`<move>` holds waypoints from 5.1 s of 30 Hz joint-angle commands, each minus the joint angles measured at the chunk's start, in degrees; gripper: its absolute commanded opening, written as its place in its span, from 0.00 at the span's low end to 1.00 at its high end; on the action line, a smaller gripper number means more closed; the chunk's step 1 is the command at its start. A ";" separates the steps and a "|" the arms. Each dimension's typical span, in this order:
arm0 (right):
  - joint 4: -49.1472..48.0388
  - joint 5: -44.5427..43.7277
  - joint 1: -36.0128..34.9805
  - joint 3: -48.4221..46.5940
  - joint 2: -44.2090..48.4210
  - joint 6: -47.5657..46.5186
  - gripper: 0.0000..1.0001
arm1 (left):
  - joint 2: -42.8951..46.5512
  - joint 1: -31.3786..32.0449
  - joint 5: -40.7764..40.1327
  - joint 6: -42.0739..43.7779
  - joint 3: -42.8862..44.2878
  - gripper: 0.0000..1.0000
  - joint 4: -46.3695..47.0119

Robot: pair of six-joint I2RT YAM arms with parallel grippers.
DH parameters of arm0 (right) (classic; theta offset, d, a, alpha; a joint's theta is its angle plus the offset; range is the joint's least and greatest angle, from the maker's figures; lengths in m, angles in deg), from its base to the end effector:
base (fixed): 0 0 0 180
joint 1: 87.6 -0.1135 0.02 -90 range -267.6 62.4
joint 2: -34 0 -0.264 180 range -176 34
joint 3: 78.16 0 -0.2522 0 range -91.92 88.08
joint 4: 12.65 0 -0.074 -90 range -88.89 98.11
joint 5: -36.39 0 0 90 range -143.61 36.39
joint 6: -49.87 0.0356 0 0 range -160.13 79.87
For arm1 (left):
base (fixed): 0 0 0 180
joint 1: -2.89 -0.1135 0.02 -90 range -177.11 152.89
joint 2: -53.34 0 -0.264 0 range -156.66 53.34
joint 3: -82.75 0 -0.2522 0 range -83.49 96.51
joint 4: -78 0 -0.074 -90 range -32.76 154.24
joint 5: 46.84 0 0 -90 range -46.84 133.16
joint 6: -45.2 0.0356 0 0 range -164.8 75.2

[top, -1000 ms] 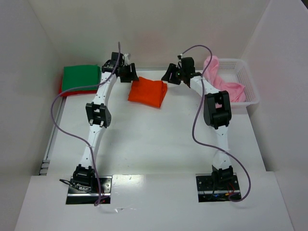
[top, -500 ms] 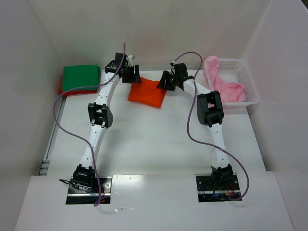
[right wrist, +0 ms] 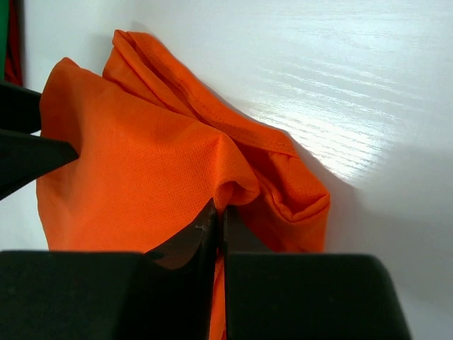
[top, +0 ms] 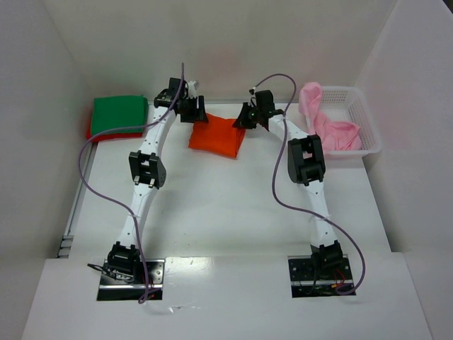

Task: Fold and stack the t-shirts
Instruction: Fold the long partially folded tshirt into a neat square

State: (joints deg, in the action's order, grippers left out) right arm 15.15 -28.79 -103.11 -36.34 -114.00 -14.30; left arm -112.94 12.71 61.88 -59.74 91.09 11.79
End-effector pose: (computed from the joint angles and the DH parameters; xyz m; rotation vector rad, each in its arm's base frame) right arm 0.5516 0.1686 0.1455 -0.0408 2.2993 0.8677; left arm 0.5769 -0.1115 0.1958 0.0590 2.3666 -0.5943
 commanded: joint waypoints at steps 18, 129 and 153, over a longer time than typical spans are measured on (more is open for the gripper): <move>-6.22 -4.16 -0.31 16.49 19.77 -0.25 0.05 | 0.95 -0.07 1.41 0.00 -0.12 0.72 -1.16; -8.07 -16.47 0.21 46.11 37.61 1.07 0.92 | 60.96 1.34 -1.49 9.31 -93.18 1.00 48.06; -8.51 -13.48 -0.31 37.16 25.32 6.08 0.88 | 100.35 0.81 -7.99 -3.34 -116.57 1.00 59.21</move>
State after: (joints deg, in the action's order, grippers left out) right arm 6.76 -42.21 -103.11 5.38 -86.62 -9.04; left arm -15.46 13.83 55.56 -61.95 -24.07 65.16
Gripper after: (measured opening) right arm 0.886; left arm 0.998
